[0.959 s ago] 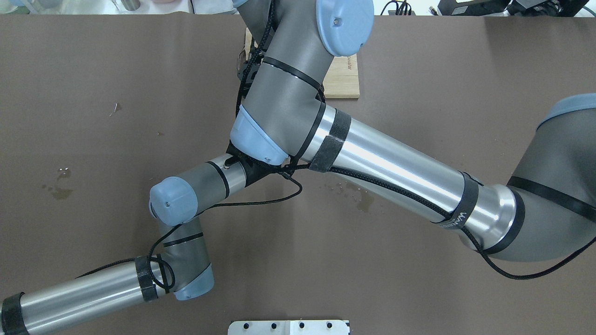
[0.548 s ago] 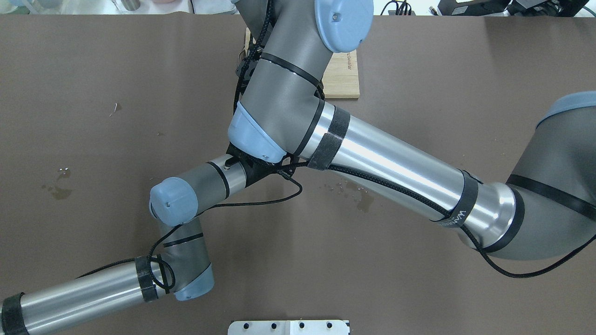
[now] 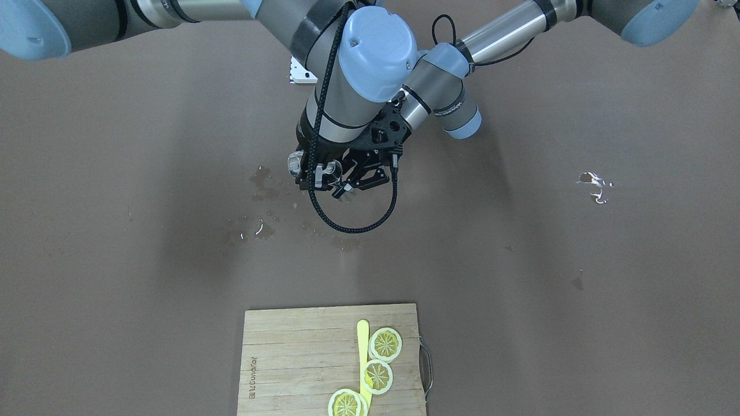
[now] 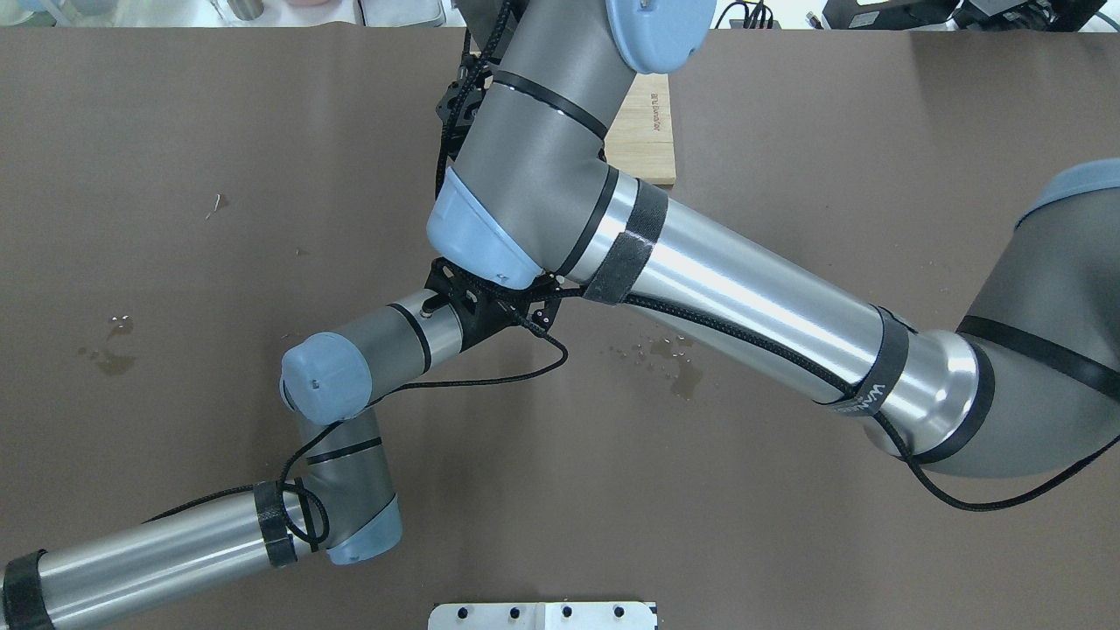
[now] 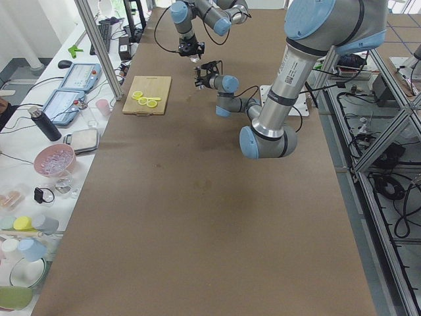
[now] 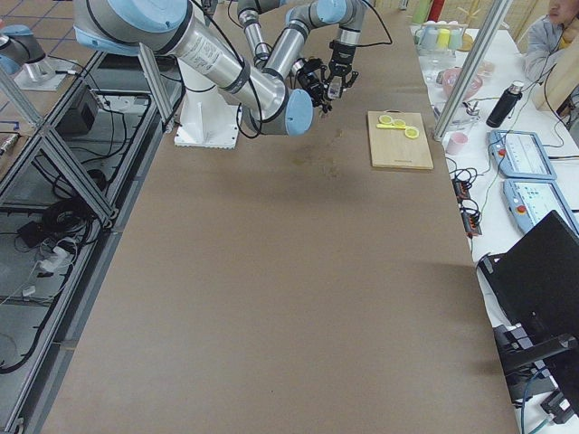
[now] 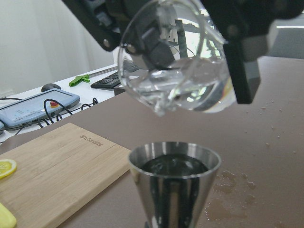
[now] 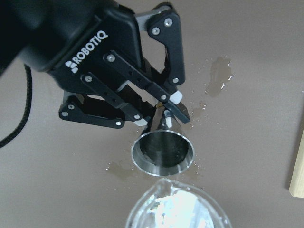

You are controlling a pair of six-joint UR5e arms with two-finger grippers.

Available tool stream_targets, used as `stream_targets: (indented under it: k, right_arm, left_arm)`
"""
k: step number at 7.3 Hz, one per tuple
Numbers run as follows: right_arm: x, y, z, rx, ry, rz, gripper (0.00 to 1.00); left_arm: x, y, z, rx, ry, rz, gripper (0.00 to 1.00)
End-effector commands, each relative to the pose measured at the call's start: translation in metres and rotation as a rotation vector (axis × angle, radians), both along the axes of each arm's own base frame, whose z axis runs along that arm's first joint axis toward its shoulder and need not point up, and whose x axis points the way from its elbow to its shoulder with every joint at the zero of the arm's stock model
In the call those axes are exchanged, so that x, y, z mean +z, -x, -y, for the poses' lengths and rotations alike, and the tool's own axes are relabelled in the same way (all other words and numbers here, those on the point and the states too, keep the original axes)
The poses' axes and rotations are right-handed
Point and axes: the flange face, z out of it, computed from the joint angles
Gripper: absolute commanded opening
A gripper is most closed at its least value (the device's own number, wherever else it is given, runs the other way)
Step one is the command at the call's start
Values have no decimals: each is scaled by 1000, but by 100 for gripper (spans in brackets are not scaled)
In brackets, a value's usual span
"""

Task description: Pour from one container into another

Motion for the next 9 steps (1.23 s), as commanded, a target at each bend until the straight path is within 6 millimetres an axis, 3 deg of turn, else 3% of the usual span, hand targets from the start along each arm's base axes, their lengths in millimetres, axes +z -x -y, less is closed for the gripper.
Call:
stream_targets:
  k: [1,4,8,9]
  right_arm:
    - [-14,-20,4,20,-24,35,0]
    - [-19,-63,10,53,-42,101,0]
    - [21,-141,16,29,-99,204,0]
    - [42,-160,24,18,-105,247,0]
  left_arm:
    - [0,0,0,0,0,0,0]
    - [1,1,2,-3,1,1,0]
    - [0,1,2,-5,3,6,0]
    - [0,1,2,-5,2,4,0]
